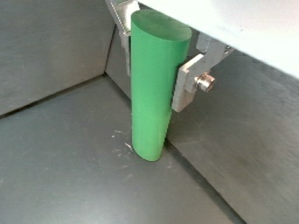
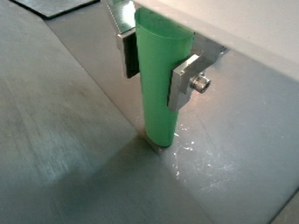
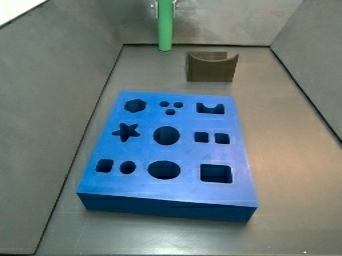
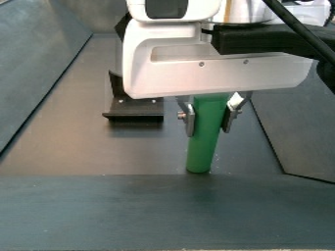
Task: Pick up the oval object. Move up. Move to above the board. Insert the oval object.
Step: Pick up the oval object, then move up, then move to above the board.
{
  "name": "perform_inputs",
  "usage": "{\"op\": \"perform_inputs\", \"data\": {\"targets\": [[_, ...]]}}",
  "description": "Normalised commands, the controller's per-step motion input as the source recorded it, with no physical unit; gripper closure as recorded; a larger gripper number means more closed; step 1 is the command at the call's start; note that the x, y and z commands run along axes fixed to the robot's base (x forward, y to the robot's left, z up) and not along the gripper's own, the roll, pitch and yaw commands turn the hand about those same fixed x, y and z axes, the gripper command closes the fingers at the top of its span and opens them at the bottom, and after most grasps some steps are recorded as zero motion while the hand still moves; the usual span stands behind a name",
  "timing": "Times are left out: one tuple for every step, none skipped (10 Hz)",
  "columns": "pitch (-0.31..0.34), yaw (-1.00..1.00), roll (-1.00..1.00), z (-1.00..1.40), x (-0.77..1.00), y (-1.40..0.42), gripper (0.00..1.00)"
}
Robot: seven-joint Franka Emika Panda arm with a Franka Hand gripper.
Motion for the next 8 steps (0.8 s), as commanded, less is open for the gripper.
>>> {"op": "perform_inputs", "data": {"targets": [[0.0,0.0,0.0,0.0,0.0,0.0,1.0],[0.0,0.0,0.0,0.83,0.0,0.0,1.0],[0.047,0.05,0.02,0.72,0.01,0.09,1.0],[0.091,0.04,0.03,0.59,0.0,0.07,1.0],[0.112,0.02,0.05,0.39,0.01,0.03,1.0],[0.124,0.02,0.06,0.24,0.01,0.02,1.0],[-0.057,-0.09,-0.09,1.0,-0.1,0.09,1.0],[-0.047,-0.09,-0.09,1.0,-0.1,0.09,1.0]]}}
